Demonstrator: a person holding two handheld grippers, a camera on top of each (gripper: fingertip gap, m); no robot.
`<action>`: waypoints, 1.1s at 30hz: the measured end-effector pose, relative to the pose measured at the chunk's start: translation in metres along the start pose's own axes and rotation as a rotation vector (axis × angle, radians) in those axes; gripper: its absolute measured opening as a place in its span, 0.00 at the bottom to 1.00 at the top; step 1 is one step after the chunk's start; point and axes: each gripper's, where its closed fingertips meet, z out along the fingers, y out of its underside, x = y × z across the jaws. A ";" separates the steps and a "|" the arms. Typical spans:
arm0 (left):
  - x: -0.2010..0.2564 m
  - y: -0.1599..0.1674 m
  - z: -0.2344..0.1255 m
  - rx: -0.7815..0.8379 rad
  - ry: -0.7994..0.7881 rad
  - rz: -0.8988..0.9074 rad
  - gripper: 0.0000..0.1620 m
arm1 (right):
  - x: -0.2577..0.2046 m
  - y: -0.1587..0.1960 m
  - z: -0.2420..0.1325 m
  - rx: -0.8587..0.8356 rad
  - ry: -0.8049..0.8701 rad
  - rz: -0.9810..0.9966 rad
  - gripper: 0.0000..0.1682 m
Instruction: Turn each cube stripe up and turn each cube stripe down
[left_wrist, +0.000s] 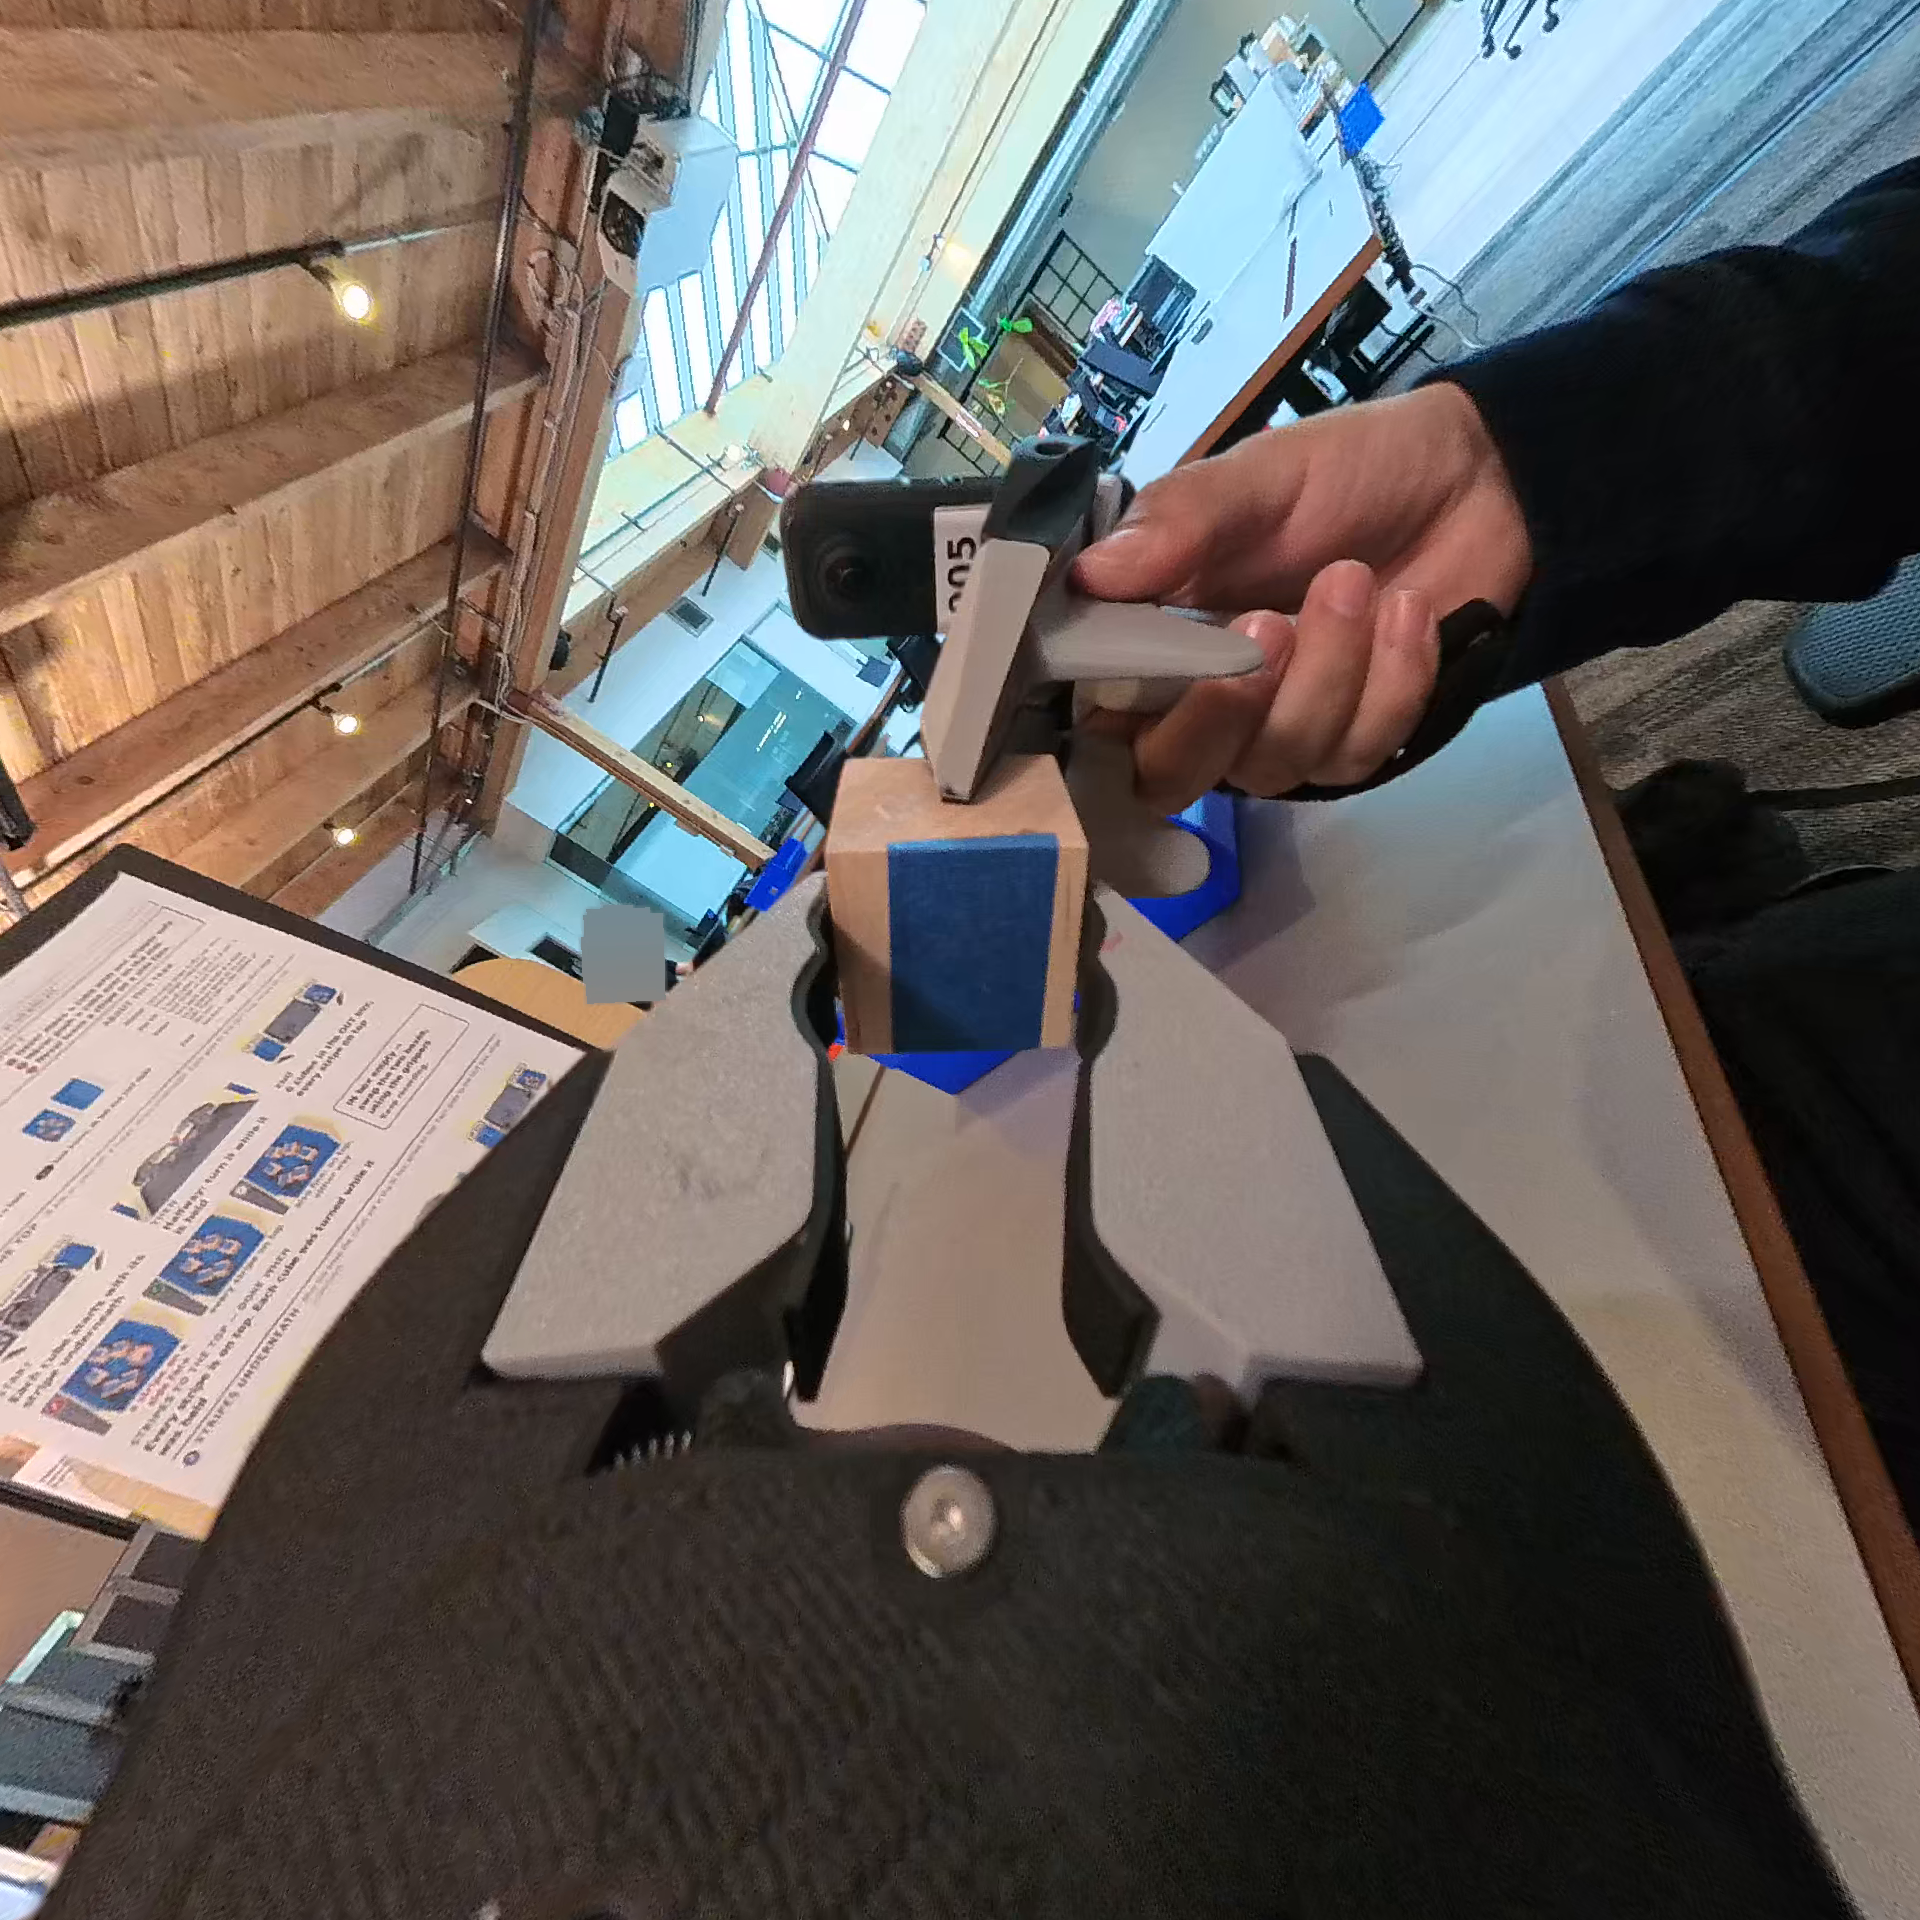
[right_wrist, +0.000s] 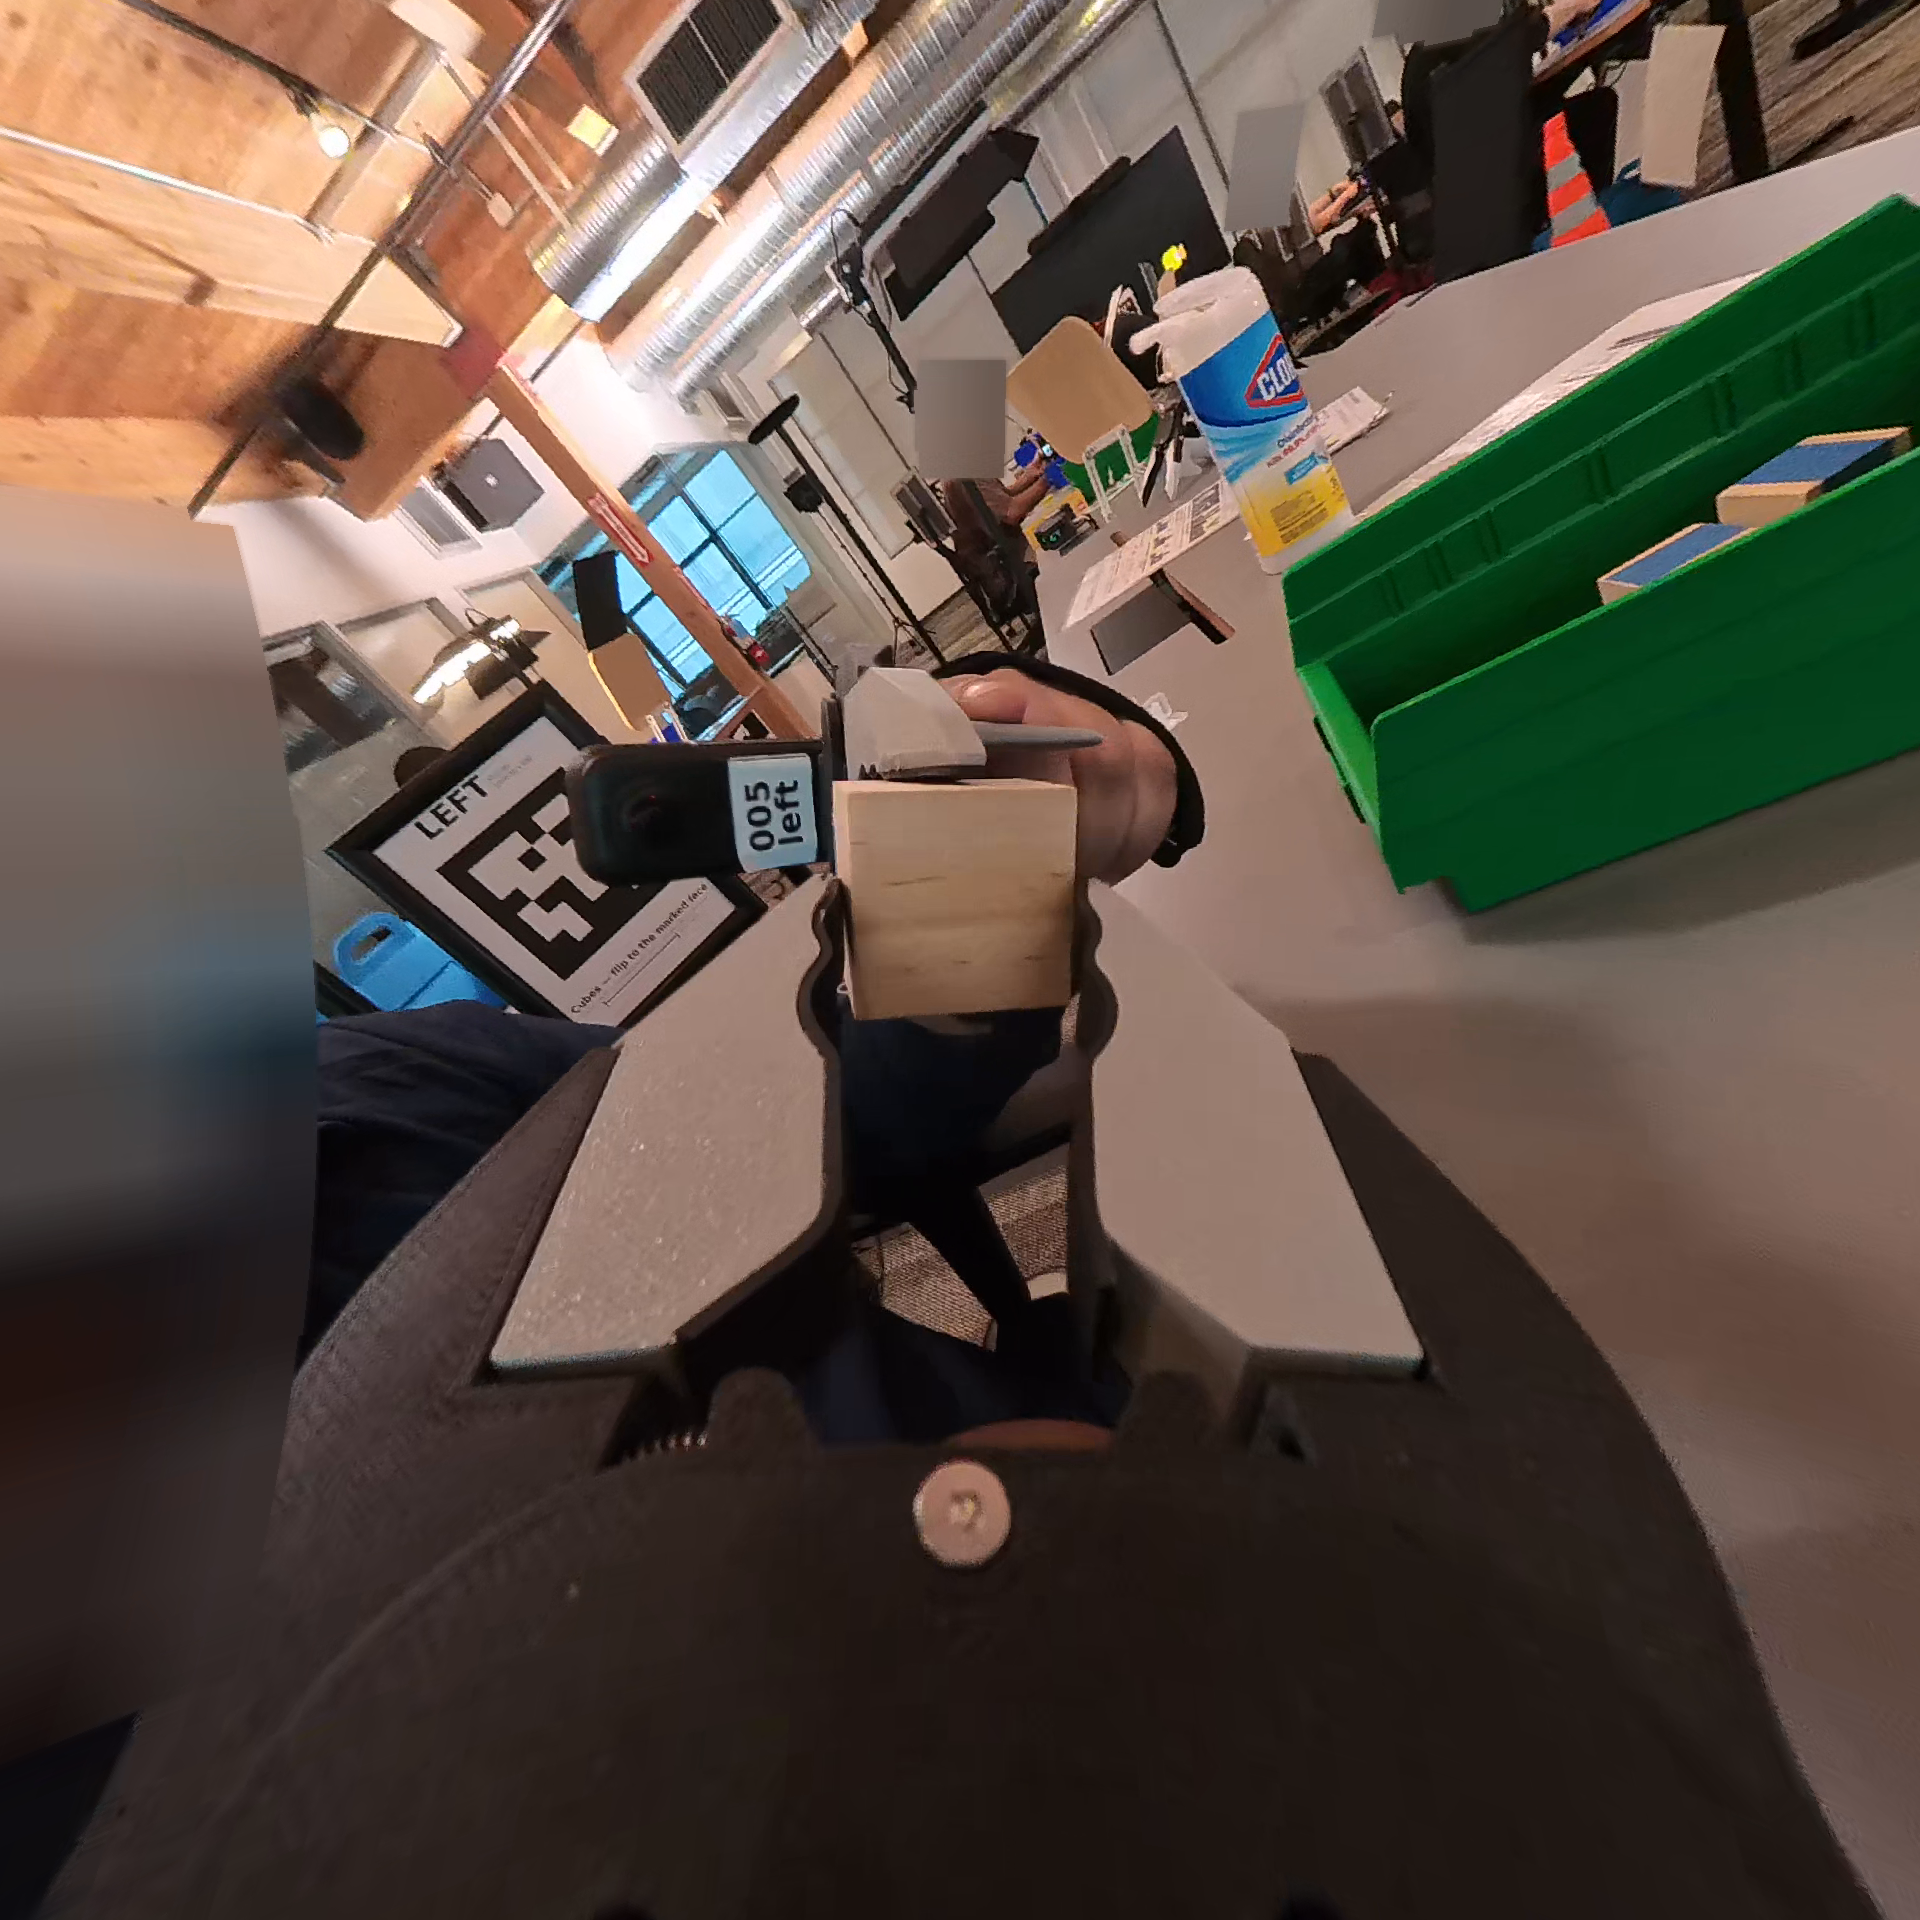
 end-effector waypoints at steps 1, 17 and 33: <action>0.000 0.002 0.001 -0.011 0.000 -0.004 0.27 | 0.002 0.000 0.000 0.000 0.014 -0.010 0.24; -0.073 0.050 -0.049 -0.242 -0.208 -0.286 0.15 | 0.123 -0.105 -0.229 0.020 1.226 -0.374 0.24; -0.096 0.153 -0.109 -0.571 -0.348 -0.737 0.30 | 0.330 -0.066 -0.297 -0.399 1.500 0.071 0.29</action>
